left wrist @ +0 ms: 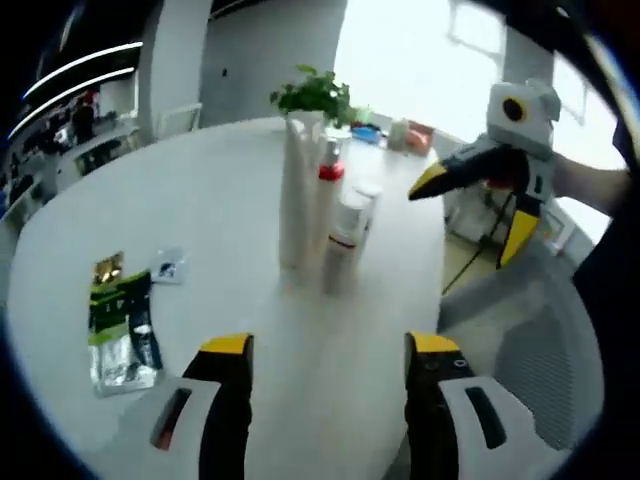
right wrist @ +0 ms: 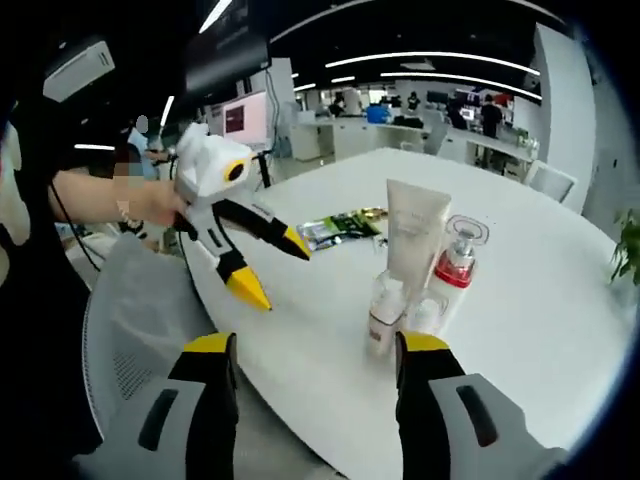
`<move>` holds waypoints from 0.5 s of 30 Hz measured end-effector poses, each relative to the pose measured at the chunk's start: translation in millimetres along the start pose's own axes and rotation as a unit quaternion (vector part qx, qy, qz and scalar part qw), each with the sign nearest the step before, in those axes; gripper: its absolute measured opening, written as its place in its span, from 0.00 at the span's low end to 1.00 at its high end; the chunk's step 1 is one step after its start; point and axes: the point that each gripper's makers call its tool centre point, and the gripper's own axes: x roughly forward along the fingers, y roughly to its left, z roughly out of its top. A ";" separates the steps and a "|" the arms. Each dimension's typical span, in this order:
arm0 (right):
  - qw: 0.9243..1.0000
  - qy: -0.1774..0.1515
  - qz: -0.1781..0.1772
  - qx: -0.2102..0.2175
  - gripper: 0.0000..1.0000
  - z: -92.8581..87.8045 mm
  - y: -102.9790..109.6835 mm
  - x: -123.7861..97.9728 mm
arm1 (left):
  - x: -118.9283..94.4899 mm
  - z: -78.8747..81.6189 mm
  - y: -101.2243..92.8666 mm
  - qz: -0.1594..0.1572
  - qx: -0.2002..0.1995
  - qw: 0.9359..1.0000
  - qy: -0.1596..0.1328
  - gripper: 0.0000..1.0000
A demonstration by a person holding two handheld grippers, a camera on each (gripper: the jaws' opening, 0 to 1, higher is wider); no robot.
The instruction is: Arrange the skincare products in the storage area until every visible bottle or jar stands upright without overlapping.
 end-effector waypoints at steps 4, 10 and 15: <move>1.000 -0.007 -0.010 0.021 0.72 -3.5 6.6 3.2 | -20.9 -10.0 4.2 0.017 -0.021 1.000 -0.011 0.62; 0.997 -0.026 -0.033 0.060 0.77 -4.5 12.2 6.4 | -57.6 -25.9 9.5 0.046 -0.055 0.997 -0.024 0.69; 0.996 -0.025 -0.053 0.069 0.80 -10.4 13.7 7.0 | -85.3 -33.9 13.2 0.069 -0.065 0.995 -0.036 0.72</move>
